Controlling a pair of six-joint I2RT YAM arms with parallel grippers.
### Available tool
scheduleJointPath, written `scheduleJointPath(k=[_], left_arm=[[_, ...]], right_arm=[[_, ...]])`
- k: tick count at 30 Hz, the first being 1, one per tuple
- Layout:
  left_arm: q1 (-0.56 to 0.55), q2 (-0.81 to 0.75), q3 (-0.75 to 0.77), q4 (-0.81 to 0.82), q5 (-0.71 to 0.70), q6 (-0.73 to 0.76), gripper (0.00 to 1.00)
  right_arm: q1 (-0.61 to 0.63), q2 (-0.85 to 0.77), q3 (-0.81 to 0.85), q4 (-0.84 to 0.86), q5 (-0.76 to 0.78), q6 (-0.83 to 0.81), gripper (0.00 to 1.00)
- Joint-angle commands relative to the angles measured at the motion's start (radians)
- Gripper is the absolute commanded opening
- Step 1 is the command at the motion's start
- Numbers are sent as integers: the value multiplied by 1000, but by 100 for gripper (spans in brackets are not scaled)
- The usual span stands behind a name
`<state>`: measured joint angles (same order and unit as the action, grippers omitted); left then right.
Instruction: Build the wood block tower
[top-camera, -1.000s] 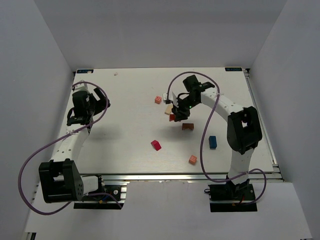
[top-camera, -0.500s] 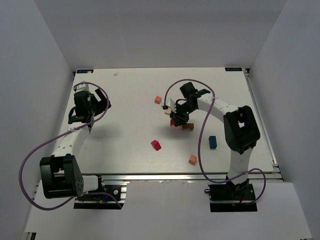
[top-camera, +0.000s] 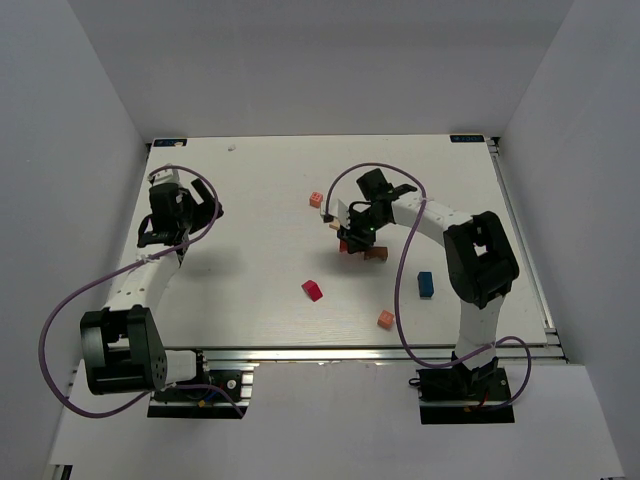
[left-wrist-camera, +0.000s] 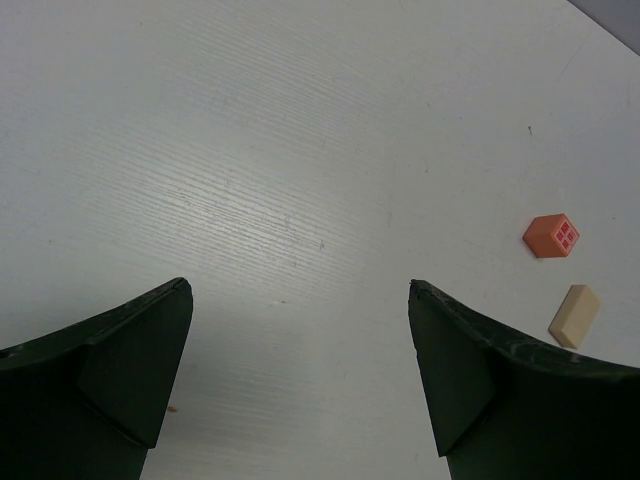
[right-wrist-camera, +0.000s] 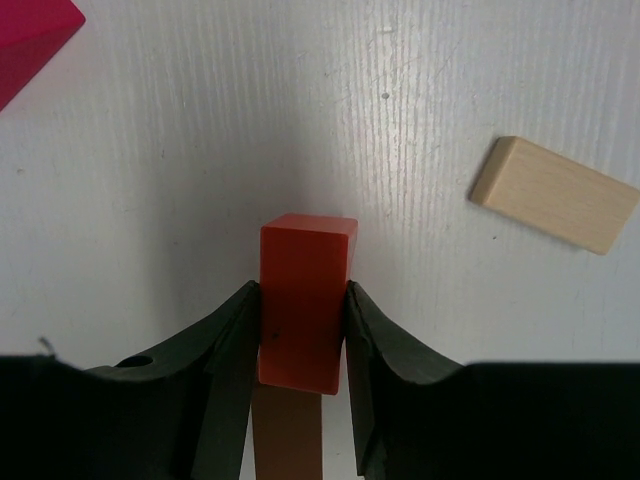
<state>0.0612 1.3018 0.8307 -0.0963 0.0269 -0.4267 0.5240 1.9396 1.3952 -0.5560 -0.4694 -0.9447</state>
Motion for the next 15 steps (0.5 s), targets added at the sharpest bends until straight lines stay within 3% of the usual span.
scheduleJointPath(k=[1, 15], left_arm=[[-4, -3, -2, 15, 10, -1, 98], [-4, 11, 1, 10, -1, -3, 98]], right_arm=[[4, 16, -25, 22, 6, 3, 31], [5, 2, -41, -7, 8, 7, 34]])
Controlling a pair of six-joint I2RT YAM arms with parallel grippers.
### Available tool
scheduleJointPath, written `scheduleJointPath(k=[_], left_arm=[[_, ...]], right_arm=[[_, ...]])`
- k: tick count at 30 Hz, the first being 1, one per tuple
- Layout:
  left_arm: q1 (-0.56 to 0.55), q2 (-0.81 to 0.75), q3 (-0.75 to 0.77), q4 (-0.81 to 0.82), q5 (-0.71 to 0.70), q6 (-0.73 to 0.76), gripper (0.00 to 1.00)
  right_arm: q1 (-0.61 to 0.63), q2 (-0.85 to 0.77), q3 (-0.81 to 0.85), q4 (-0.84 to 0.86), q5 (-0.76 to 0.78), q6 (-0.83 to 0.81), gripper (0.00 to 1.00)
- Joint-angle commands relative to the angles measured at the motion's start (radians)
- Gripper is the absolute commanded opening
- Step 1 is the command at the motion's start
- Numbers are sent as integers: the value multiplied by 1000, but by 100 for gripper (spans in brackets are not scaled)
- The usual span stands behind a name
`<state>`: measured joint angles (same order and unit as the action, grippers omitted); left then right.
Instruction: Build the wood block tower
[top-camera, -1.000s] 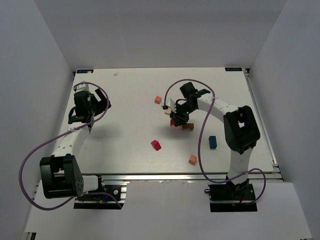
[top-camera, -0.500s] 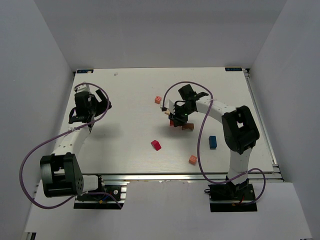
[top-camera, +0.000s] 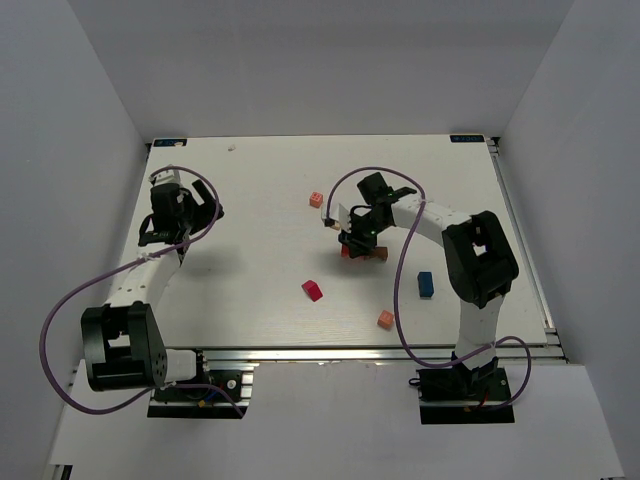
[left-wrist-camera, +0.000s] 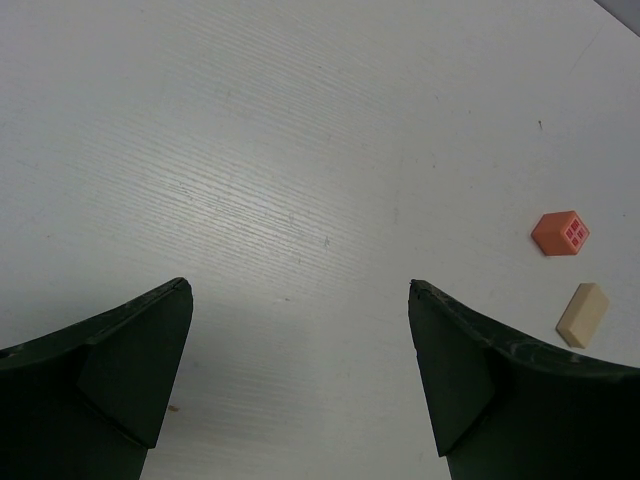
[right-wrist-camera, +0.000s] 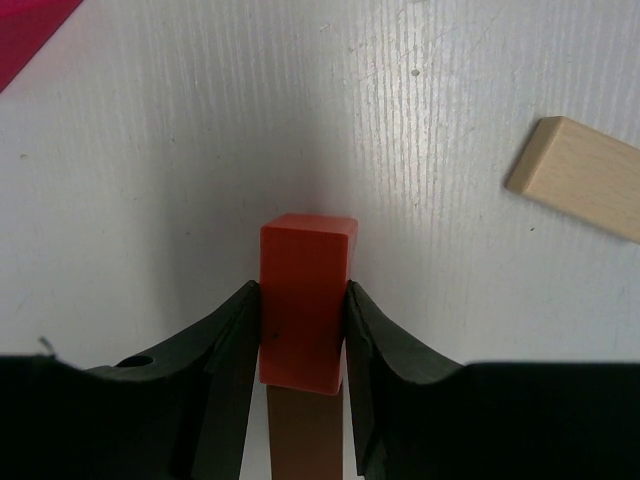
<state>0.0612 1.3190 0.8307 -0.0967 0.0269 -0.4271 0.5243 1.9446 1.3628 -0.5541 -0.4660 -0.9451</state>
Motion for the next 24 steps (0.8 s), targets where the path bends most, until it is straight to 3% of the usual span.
scheduleJointPath(k=[1, 16, 24], left_arm=[[-4, -6, 1, 8, -8, -2, 98], [-4, -6, 2, 6, -13, -2, 98], [-3, -3, 2, 8, -12, -2, 98]], right_arm=[[5, -4, -10, -9, 6, 8, 34], [5, -12, -27, 2, 18, 11, 42], [5, -9, -28, 6, 17, 16, 53]])
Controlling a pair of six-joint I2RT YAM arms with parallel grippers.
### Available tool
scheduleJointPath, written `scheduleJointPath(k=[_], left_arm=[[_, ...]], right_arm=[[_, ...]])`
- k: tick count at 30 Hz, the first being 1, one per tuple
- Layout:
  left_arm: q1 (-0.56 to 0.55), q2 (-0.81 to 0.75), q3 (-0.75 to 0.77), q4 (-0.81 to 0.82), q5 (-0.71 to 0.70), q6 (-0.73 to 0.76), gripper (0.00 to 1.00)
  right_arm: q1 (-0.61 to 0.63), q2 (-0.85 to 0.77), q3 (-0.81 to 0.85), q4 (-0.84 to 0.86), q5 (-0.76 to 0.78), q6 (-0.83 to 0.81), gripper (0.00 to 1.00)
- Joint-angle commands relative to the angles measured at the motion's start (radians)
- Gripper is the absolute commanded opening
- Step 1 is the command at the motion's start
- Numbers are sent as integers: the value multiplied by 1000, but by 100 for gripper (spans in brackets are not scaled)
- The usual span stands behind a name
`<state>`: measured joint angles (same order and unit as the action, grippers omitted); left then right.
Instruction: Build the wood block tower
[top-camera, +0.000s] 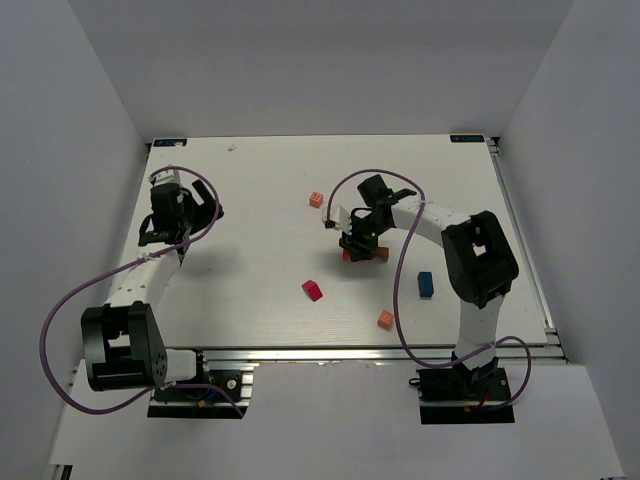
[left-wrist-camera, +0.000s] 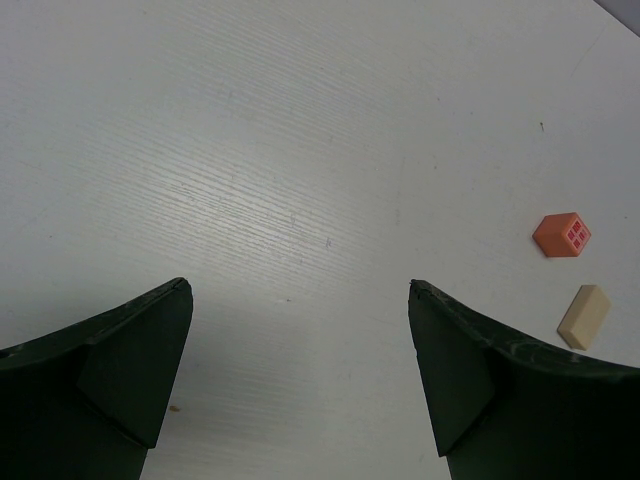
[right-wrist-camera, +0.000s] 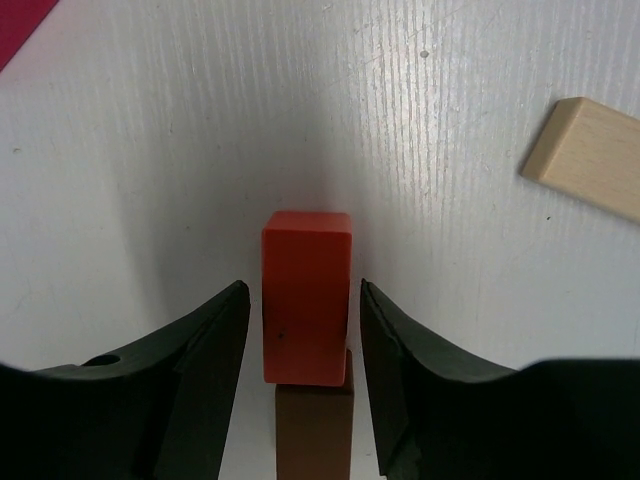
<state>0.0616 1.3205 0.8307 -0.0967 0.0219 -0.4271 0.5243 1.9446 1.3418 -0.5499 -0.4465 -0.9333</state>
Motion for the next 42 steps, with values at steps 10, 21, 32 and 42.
scheduleJointPath(k=[10, 21, 32, 42], left_arm=[[-5, -4, 2, 9, -2, 1, 98], [-5, -3, -10, 25, 21, 5, 98], [-6, 13, -8, 34, 32, 5, 98], [-6, 26, -7, 38, 38, 4, 98]], right_arm=[[5, -16, -12, 27, 12, 20, 63], [5, -10, -13, 68, 28, 24, 63], [3, -18, -36, 79, 48, 18, 62], [0, -24, -50, 103, 58, 19, 61]])
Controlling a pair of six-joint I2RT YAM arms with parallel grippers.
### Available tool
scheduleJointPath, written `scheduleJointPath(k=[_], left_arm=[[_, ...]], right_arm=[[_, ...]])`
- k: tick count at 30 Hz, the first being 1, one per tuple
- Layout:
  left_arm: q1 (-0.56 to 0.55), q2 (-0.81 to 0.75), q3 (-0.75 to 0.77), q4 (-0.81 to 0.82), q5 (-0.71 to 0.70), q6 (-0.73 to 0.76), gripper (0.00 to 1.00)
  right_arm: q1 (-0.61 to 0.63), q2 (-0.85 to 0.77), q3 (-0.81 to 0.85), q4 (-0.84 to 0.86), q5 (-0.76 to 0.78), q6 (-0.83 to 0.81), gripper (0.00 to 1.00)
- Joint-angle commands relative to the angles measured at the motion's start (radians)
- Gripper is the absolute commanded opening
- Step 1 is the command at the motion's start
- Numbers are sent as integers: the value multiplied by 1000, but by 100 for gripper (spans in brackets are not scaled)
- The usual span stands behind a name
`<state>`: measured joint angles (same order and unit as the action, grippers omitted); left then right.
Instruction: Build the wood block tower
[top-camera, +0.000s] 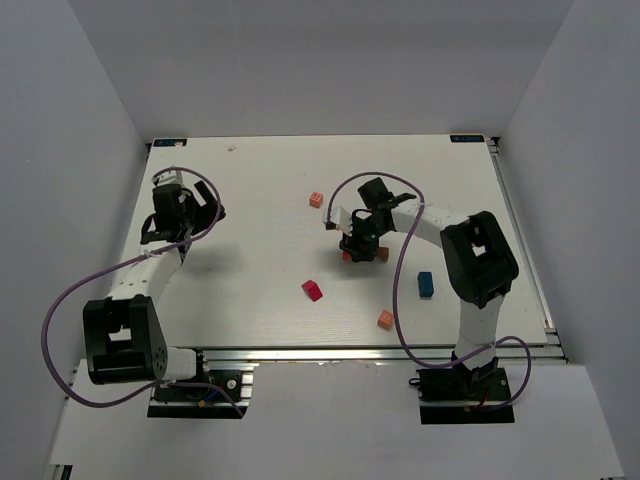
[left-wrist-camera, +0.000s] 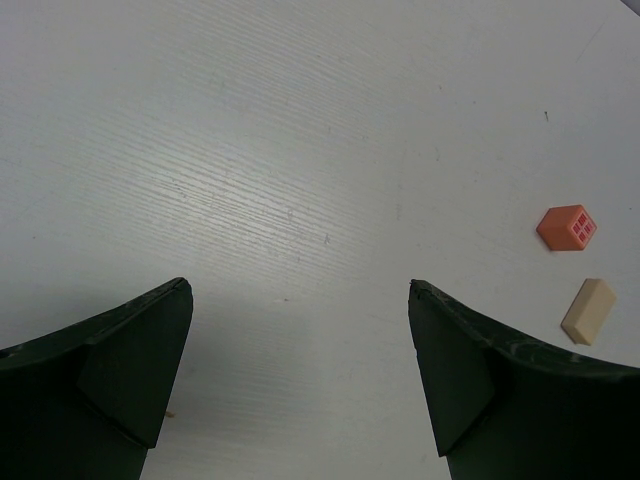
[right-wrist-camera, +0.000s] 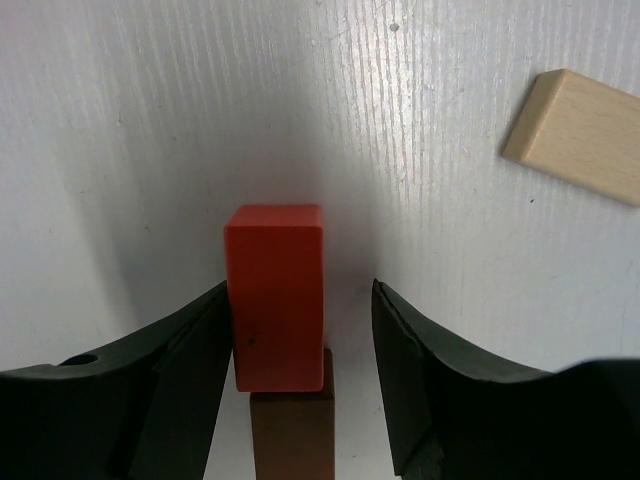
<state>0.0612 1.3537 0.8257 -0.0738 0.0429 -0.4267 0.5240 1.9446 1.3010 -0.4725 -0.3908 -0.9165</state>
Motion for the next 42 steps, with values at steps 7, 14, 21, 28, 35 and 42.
scheduleJointPath(k=[7, 14, 21, 28, 35, 42], left_arm=[[-8, 4, 4, 14, 20, 2, 98], [-8, 12, 6, 14, 22, 2, 98], [-11, 9, 4, 14, 20, 2, 98], [-12, 10, 6, 14, 20, 5, 98], [-15, 16, 10, 16, 23, 3, 98], [-18, 15, 10, 14, 20, 3, 98]], right_arm=[[-2, -30, -16, 38, 15, 14, 61], [-7, -42, -22, 52, 23, 25, 61], [-10, -53, -31, 61, 23, 36, 60], [-12, -70, -45, 52, 20, 30, 60], [-12, -87, -48, 43, 7, 30, 59], [-12, -92, -55, 49, 12, 31, 57]])
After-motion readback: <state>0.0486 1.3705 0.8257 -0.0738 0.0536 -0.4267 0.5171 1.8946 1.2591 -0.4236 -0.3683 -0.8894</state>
